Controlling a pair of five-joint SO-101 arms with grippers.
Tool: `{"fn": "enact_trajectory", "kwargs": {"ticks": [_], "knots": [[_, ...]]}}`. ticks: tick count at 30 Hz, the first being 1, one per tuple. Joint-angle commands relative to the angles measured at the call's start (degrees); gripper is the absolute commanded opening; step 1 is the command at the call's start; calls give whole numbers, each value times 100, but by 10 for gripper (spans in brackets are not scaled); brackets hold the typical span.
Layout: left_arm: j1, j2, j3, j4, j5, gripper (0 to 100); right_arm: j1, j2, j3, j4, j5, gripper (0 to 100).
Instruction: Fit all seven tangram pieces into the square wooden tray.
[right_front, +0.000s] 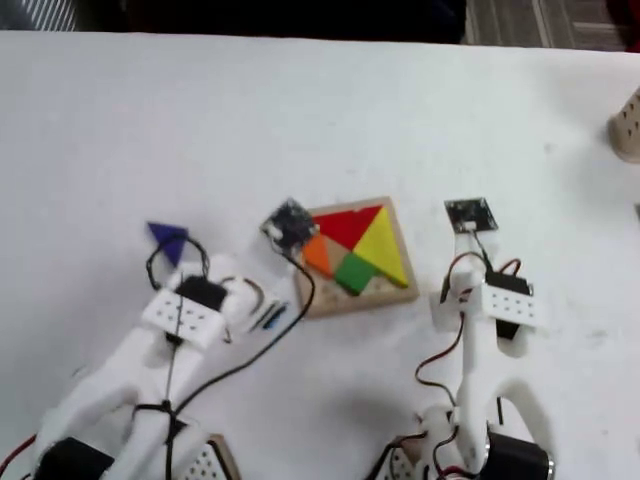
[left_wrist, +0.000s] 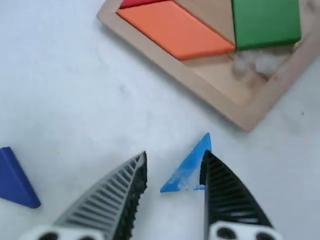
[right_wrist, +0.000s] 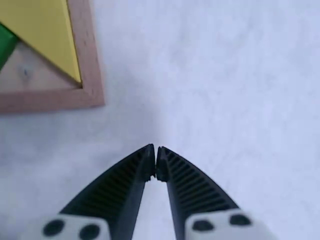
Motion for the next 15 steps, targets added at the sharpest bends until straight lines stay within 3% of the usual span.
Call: {"fn": "enact_trajectory", "kwargs": {"ticks": [1, 4, 15], "knots": [[75, -189, 9, -132, -870, 232, 57, -215, 18, -92, 35, 18], [75, -198, 53, -149, -1187, 281, 57, -215, 26, -92, 35, 18], [84, -189, 211, -316, -2470, 282, 57, -215, 35, -84, 26, 18]]}}
